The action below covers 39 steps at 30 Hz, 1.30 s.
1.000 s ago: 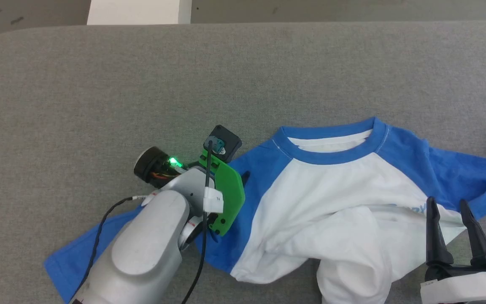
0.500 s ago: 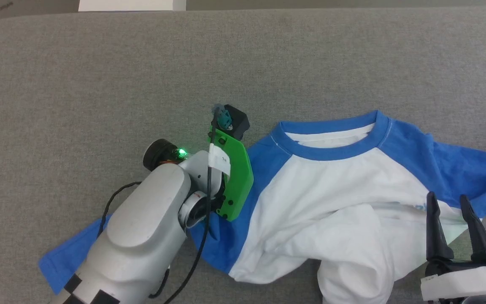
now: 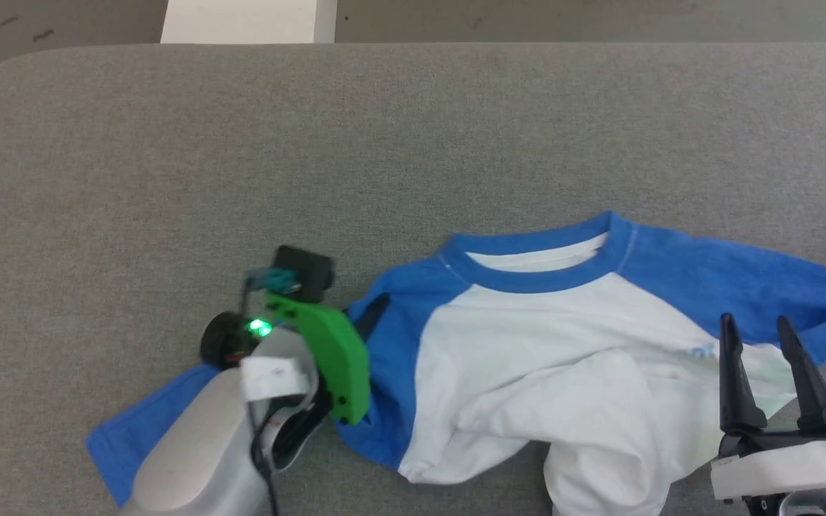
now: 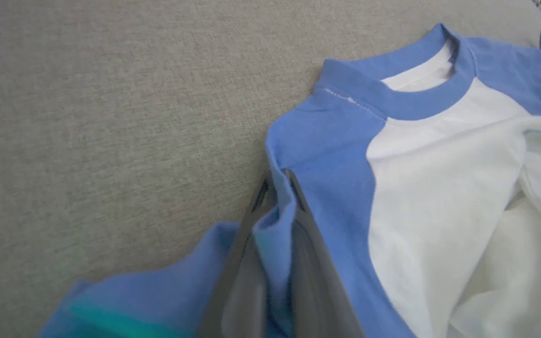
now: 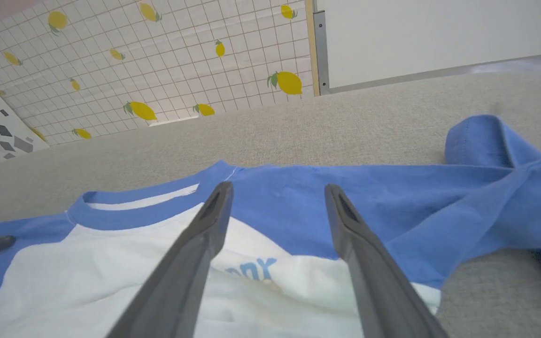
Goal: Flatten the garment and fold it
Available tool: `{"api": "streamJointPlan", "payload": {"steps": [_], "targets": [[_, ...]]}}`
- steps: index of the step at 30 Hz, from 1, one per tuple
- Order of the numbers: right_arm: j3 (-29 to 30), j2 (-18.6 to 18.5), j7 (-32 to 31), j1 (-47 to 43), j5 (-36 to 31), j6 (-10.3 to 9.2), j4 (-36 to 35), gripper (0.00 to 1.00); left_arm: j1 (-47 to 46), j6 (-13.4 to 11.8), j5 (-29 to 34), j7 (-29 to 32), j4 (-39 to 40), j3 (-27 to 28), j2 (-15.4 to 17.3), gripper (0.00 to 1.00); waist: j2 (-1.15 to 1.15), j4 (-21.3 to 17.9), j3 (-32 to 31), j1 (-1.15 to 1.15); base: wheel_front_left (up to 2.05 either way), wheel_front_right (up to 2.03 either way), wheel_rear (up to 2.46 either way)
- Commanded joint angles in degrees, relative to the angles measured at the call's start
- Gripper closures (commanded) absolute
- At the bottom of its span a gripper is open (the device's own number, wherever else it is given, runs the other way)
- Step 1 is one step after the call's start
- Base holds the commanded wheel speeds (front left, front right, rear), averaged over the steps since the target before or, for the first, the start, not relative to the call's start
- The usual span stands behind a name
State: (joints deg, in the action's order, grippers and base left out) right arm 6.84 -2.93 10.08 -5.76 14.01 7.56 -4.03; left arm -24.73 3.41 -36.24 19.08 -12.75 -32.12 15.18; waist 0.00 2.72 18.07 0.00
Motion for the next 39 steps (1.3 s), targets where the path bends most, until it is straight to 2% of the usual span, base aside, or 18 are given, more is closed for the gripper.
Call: {"api": "streamJointPlan", "payload": {"steps": [1, 6, 8, 10, 12, 15, 19, 21, 24, 28, 39], "targets": [[0.0, 0.0, -0.4, 1.3, -0.8, -0.08, -0.9, 0.0, 2.3, -1.2, -0.9, -2.2, 0.9, 1.7, 1.2, 1.0, 0.0, 0.1, -0.2, 0.0, 0.0, 0.0, 0.0], [-0.3, 0.0, -4.1, 3.7, -3.1, -0.08, -3.9, 0.0, 7.3, -3.3, -1.9, -5.9, 3.7, 5.0, 3.5, 1.0, 0.0, 0.8, 0.1, 0.0, 0.0, 0.0, 0.0], [-1.5, -0.4, -7.5, 5.4, -3.8, -0.08, -5.4, 0.0, 8.3, -3.5, -2.2, -6.2, 4.9, 5.3, 3.9, 1.0, 0.0, 1.0, 0.4, 0.0, 0.0, 0.0, 0.0], [-3.1, -2.4, -12.8, 7.7, -2.3, -0.08, -6.5, 0.0, 8.7, -3.4, -2.5, -6.5, 6.2, 5.3, 3.8, 1.0, 0.0, 1.0, 0.8, 0.0, 0.0, 0.0, 0.0], [-4.3, -5.9, -19.0, 10.7, 0.2, -0.08, -7.2, 0.0, 8.6, -3.2, -2.6, -6.5, 7.4, 5.0, 3.6, 1.0, 0.0, 1.1, 1.2, 0.0, 0.0, 0.0, 0.0], [-6.8, -13.2, -29.9, 15.8, 3.8, -0.08, -7.5, 0.0, 7.7, -2.8, -2.4, -6.1, 8.8, 4.3, 3.2, 1.0, 0.0, 1.4, 2.3, 0.0, 0.0, 0.0, 0.0], [-10.5, -21.8, -45.2, 21.1, 8.7, -0.08, -5.2, 0.0, 5.7, -2.0, -1.9, -5.7, 9.5, 3.1, 2.7, 1.0, 0.0, 2.3, 3.6, 0.0, 0.0, 0.0, 0.0], [-12.6, -25.3, -52.6, 22.5, 11.5, -0.08, -3.8, 0.0, 4.9, -1.8, -1.6, -5.3, 9.9, 2.5, 2.2, 1.0, 0.0, 2.9, 4.2, 0.0, 0.0, 0.0, 0.0], [-15.8, -29.5, -59.6, 24.3, 15.2, -0.08, -3.3, 0.0, 3.8, -1.5, -1.5, -4.9, 10.3, 1.6, 1.5, 1.0, 0.0, 4.1, 5.1, 0.0, 0.0, 0.0, 0.0], [-20.2, -33.6, -61.2, 26.7, 16.7, -0.08, -2.7, 0.0, 2.8, -1.0, -1.6, -4.7, 10.1, 1.0, 0.9, 1.0, 0.0, 5.5, 6.5, 0.0, 0.0, 0.0, 0.0], [-32.5, -40.5, -59.5, 28.9, 20.6, -0.08, 2.1, 0.0, 0.9, -0.1, -1.9, -5.2, 8.4, -0.1, -0.3, 1.0, 0.0, 8.5, 8.7, 0.0, 0.0, 0.0, 0.0]]}}
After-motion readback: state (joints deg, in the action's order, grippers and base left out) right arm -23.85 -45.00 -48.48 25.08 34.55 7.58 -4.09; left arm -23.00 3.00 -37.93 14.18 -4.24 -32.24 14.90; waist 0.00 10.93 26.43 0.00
